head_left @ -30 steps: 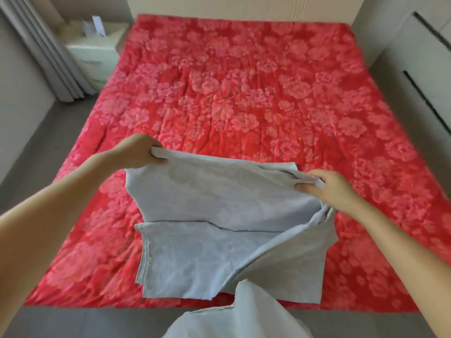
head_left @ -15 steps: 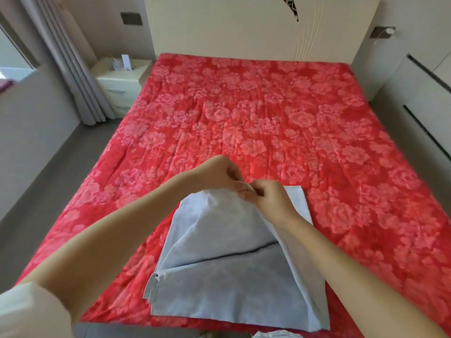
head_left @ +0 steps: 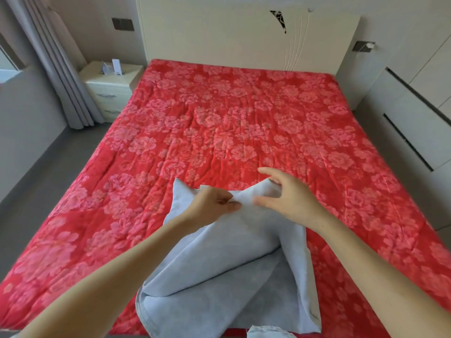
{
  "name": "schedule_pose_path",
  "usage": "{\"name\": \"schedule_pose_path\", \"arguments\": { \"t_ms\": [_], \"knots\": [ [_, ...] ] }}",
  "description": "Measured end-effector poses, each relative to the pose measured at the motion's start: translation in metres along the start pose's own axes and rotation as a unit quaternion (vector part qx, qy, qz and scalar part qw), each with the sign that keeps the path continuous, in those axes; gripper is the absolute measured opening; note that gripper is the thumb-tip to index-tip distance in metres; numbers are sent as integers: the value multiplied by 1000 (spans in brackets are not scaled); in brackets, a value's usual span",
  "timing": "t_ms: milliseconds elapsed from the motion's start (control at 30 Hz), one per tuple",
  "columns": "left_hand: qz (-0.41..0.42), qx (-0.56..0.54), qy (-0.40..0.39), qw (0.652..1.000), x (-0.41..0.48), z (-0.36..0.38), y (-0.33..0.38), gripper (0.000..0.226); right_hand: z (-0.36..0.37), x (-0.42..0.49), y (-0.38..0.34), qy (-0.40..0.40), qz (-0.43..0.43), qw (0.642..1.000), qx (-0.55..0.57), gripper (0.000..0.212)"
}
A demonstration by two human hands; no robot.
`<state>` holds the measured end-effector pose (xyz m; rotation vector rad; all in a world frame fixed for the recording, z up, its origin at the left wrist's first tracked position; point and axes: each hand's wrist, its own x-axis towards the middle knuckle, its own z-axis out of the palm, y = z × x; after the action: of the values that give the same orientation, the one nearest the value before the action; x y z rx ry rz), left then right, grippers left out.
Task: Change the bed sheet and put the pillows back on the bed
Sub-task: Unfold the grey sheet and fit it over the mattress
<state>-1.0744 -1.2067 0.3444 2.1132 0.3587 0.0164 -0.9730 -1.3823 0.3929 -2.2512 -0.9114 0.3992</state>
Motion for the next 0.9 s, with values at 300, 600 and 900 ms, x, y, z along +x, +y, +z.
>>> {"name": "schedule_pose_path", "arguments": {
  "t_ms": [300, 600, 900],
  "knots": [
    [95, 31, -6, 995, 27, 0, 0, 13, -68, 9, -16, 240, -66, 968, -20, 10],
    [-55, 221, -23, 973, 50, 37, -88, 47, -184, -17, -27, 361, -70, 926, 78, 14],
    [-71, 134, 131, 980, 118, -16, -44, 41, -251, -21, 42, 504, 47, 857, 100, 25]
  ]
}}
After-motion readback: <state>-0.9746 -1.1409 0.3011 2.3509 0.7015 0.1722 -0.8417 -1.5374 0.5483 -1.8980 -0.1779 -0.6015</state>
